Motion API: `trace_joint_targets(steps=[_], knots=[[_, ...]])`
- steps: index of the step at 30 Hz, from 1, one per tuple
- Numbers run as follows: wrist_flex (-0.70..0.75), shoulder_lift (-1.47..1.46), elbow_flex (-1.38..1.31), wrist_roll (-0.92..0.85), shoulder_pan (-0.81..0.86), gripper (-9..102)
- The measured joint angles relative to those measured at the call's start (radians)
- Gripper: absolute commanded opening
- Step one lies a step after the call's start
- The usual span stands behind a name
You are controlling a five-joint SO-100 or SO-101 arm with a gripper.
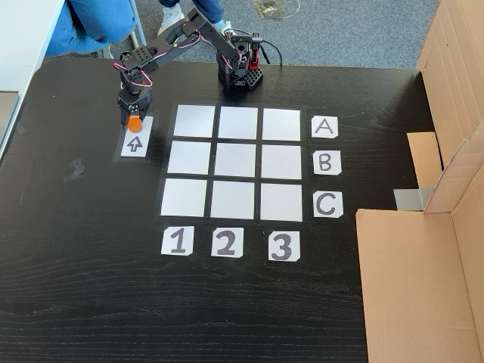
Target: Pick up the round, orange token and place it in the grid on square B1.
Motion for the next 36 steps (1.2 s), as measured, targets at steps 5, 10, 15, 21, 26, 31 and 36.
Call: trace_joint_targets(steps=[5, 10, 15, 21, 26, 31, 36], knots=[[-0.008, 0.0, -0.005, 0.002, -0.002, 0], [-0.009, 0.0, -0.005, -0.018, 0.002, 0], [-0.009, 0.014, -0.005, -0.049, 0.023, -1], [0.003, 0.167, 0.003, -0.112, 0.057, -1], [0.005, 0.282, 0.069, -0.216, 0.044, -1], [0.005, 0.417, 0.181, -0.341, -0.008, -1], [0.005, 0.595, 0.319, -0.426, -0.083, -1]])
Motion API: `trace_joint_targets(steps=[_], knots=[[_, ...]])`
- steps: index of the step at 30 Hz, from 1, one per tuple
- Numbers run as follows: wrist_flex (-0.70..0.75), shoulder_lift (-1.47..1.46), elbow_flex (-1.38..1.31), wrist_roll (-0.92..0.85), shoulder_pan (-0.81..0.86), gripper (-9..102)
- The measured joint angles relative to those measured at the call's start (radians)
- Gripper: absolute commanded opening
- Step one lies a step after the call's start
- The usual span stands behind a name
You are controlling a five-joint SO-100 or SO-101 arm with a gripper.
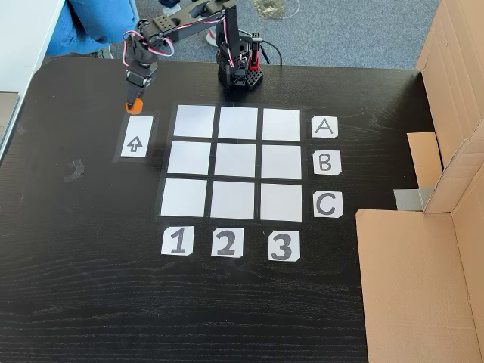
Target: Pick up the round, orange token and place it in the grid on square B1.
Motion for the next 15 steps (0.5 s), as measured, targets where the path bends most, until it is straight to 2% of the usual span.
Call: trace_joint_targets(steps=[8, 15], knots=[[0.015, 0.227, 0.209, -0.028, -0.13, -1], [0.015, 0.314, 0.345, -0.031, -0.238, -1]])
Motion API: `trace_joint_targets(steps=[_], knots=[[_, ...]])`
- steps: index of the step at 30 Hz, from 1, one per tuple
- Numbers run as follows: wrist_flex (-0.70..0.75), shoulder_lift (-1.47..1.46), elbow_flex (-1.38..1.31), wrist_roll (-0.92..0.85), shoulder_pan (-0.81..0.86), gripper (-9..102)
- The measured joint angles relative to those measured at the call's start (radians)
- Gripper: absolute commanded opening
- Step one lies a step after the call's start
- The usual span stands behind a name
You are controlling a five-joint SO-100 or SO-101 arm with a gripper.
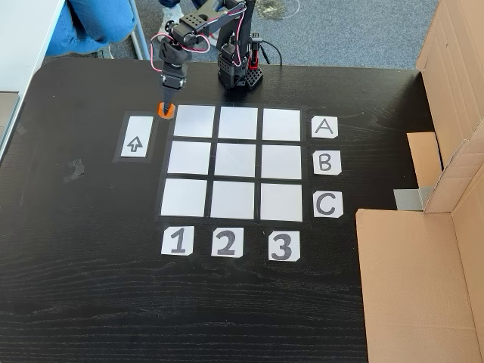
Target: Pick up the round, orange token and place it in the grid on square B1.
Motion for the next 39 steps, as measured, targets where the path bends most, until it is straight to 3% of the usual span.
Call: trace_joint_targets(steps=[22, 39], knots=[[-0.081, -0.23, 0.06, 0.029, -0.11, -1], [-0.091, -0.497, -0.215, 0.083, -0.152, -1]])
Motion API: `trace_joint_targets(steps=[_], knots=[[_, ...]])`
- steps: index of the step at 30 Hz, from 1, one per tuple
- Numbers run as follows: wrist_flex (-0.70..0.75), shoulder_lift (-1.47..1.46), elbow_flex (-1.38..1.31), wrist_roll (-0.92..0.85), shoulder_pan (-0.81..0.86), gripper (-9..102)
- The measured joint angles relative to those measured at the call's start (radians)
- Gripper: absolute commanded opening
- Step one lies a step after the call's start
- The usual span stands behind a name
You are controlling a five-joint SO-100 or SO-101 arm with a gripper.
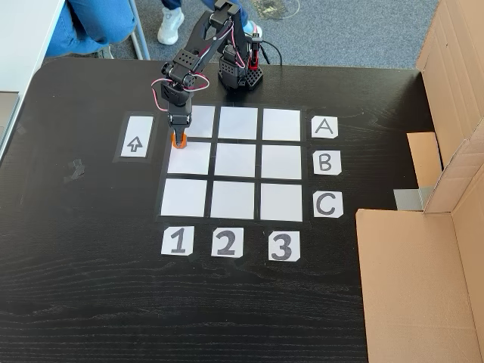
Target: Pick up the round, orange token and place it in the grid on square B1.
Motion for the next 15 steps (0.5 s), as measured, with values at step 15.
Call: trace_joint_targets(steps=[15], knots=[[-0.028, -0.161, -0.109, 0.037, -0.086, 0]])
